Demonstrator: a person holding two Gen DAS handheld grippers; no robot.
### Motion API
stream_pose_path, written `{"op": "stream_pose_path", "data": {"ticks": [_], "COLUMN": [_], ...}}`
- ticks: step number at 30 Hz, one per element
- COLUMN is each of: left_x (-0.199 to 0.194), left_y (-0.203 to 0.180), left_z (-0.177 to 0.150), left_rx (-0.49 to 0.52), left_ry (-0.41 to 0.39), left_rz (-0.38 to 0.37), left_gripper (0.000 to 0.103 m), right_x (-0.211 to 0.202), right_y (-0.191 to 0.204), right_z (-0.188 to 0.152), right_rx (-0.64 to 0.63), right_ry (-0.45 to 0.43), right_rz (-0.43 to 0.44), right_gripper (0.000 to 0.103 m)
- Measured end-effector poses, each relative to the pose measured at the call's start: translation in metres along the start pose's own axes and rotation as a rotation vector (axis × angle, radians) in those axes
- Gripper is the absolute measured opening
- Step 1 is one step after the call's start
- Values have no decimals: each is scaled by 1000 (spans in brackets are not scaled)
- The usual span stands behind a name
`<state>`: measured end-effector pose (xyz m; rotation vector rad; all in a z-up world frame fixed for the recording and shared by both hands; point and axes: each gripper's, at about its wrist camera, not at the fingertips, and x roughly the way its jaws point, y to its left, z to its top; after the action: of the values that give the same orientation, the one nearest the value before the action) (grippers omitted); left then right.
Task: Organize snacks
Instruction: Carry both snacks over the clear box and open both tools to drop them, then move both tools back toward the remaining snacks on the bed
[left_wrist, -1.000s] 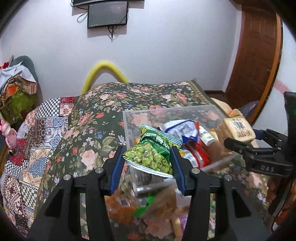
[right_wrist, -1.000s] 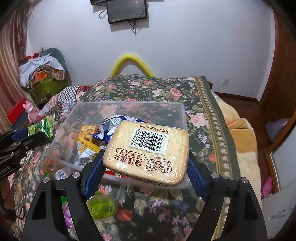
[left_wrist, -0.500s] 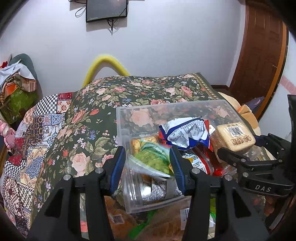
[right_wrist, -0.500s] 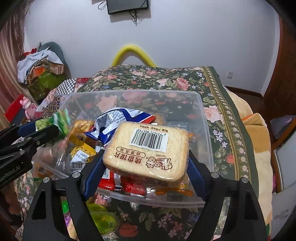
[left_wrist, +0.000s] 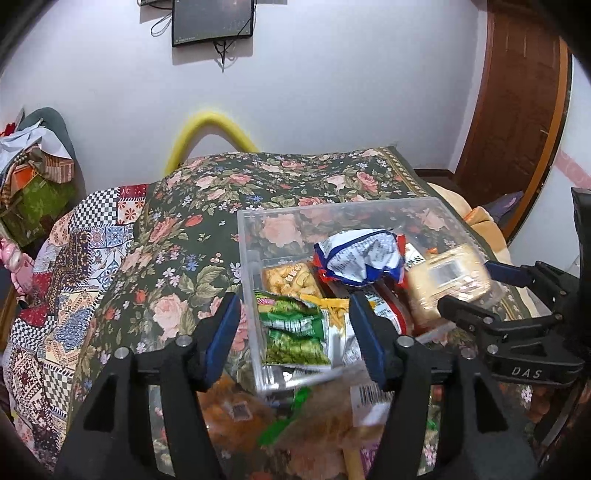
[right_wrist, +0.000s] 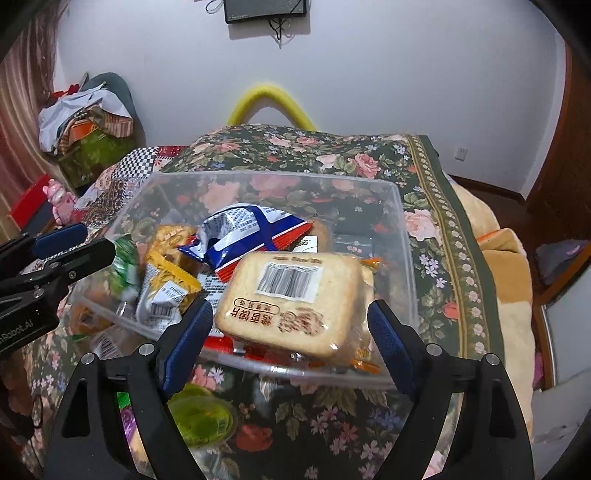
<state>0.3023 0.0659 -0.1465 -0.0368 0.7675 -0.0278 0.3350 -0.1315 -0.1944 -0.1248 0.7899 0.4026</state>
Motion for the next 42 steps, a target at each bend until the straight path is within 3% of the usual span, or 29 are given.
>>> {"op": "stream_pose_path", "data": {"ticks": [11, 21, 29, 36, 42], "left_x": [-44, -57, -29, 4, 30], "left_y": [13, 38, 77, 85, 77], "left_z": [-26, -80, -106, -101, -92], "left_rx": [-16, 5, -72, -110, -81], "left_ry": [26, 103, 193, 219, 225], "left_rz": [-15, 25, 36, 14, -16], "left_gripper": [79, 83, 83, 83, 83], "right_x": [-43, -40, -15, 4, 14], "right_y": [7, 29, 39, 43, 45], "right_z": [-17, -48, -64, -62, -57], "right_rx": [-10, -36, -34, -20, 15], "right_ry": [-29, 33, 115, 136, 148], "right_rz": [35, 93, 109, 99, 130], "right_gripper": [87, 88, 88, 88, 87]}}
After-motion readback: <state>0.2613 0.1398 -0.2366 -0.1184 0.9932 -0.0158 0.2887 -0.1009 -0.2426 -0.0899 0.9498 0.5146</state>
